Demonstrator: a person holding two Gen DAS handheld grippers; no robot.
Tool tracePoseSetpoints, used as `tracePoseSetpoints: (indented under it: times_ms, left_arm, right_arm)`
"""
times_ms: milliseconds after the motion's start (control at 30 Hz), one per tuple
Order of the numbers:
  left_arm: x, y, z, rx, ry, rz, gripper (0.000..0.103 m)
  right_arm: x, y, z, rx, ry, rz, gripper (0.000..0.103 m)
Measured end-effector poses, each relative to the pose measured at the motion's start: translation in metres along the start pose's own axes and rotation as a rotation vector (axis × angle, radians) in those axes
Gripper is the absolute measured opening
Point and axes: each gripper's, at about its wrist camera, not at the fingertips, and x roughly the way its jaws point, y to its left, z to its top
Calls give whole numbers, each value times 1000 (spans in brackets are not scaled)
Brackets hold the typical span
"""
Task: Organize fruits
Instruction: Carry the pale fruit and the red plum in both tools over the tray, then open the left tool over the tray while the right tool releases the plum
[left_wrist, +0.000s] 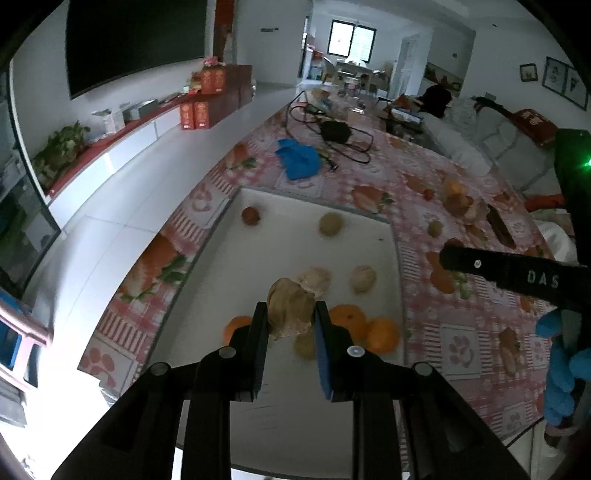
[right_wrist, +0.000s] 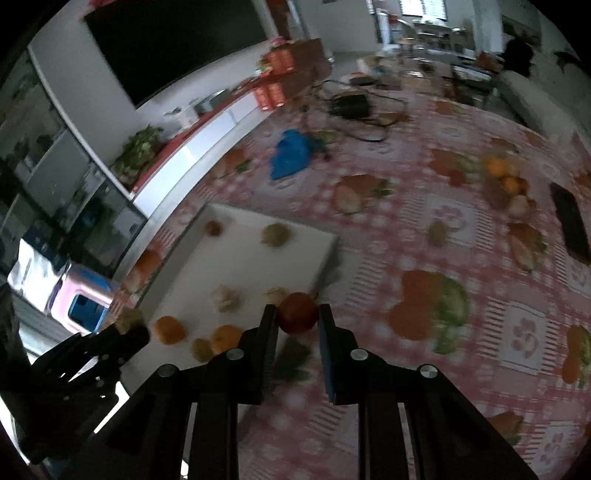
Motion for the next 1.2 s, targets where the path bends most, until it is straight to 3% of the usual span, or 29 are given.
tracePoseSetpoints:
  times_ms: [267, 767, 833, 867, 900, 967, 1033, 1133, 1200]
  left_arm:
    - [13, 12, -3, -18, 22, -7, 26]
    - [38, 20, 4, -27, 56, -4, 27]
    - [40, 20, 4, -25, 57, 2, 32]
    - [40, 20, 4, -21, 56, 3, 45]
    - [40, 20, 4, -21, 51, 6, 65]
    - [35, 20, 3, -24, 20, 21, 83]
    - [29, 20, 3, -21, -15, 29, 83]
    - [28, 21, 4, -19, 11, 25, 86]
    - [27, 25, 3, -40, 16, 25, 89]
  right_arm:
    - [30, 37, -4, -60, 63, 3, 23]
    - [62, 54, -3, -110, 124, -33, 23]
    - [69, 54, -3, -119, 139, -40, 23]
    - [71, 55, -4, -123, 145, -44, 23]
    - [73, 55, -5, -128, 152, -46, 23]
    - [76, 56, -7, -139, 166, -46, 23]
    - [77, 56, -7, -144, 171, -52, 23]
    - [75, 54, -7, -139, 173, -52, 25]
    - [72, 53, -6, -139, 167, -77, 57]
